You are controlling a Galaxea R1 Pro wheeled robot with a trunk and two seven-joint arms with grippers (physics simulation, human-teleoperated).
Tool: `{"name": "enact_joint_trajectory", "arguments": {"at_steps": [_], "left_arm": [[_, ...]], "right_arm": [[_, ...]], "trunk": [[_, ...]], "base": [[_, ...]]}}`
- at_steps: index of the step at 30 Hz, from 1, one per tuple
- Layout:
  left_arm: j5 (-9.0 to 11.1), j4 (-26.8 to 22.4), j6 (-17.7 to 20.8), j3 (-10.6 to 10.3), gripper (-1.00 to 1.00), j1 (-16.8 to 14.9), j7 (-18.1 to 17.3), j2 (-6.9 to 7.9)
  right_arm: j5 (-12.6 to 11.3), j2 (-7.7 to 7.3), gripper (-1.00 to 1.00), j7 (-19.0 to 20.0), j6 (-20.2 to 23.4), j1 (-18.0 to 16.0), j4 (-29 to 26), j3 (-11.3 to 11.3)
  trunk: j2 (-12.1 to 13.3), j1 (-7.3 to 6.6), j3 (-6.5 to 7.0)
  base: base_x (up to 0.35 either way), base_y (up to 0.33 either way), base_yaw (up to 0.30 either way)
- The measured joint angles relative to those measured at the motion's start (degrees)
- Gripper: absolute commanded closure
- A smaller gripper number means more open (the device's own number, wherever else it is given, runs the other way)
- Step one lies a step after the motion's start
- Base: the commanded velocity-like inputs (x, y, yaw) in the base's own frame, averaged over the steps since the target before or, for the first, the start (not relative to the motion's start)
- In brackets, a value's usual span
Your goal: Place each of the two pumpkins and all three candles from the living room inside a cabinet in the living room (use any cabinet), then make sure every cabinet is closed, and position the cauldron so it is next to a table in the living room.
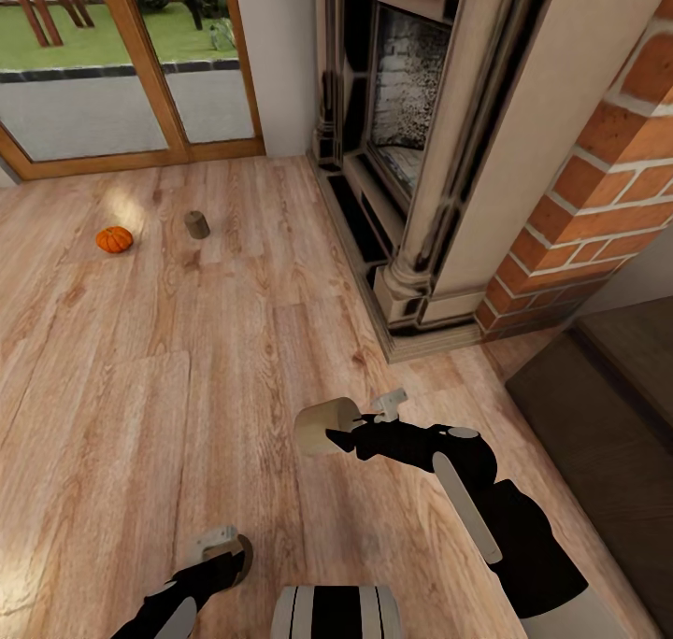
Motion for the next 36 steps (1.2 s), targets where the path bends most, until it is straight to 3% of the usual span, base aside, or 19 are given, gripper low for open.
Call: {"name": "enact_joint_trajectory", "arguments": {"at_steps": [24, 25, 36], "left_arm": [[-0.01, 0.02, -0.07, 0.00, -1.00, 0.00, 0.00, 0.02], [-0.01, 0.02, -0.07, 0.00, 1.00, 0.00, 0.00, 0.02], [0.18, 0.01, -0.11, 0.05, 1.00, 0.00, -0.06, 0.01]], "right_arm": [[0.01, 0.00, 1.00, -0.01, 0.00, 0.00, 0.00, 0.03], [0.00, 0.00, 1.00, -0.01, 0.00, 0.00, 0.01, 0.03], [0.01, 0.00, 1.00, -0.02, 0.00, 0.00, -0.04, 0.05]], "trunk": [[0.00, 0.00, 0.00], [0.00, 0.00, 0.00], [0.00, 0.00, 0.00]], "base": [[0.000, 0.000, 0.000], [0.000, 0.000, 0.000], [0.000, 0.000, 0.000]]}}
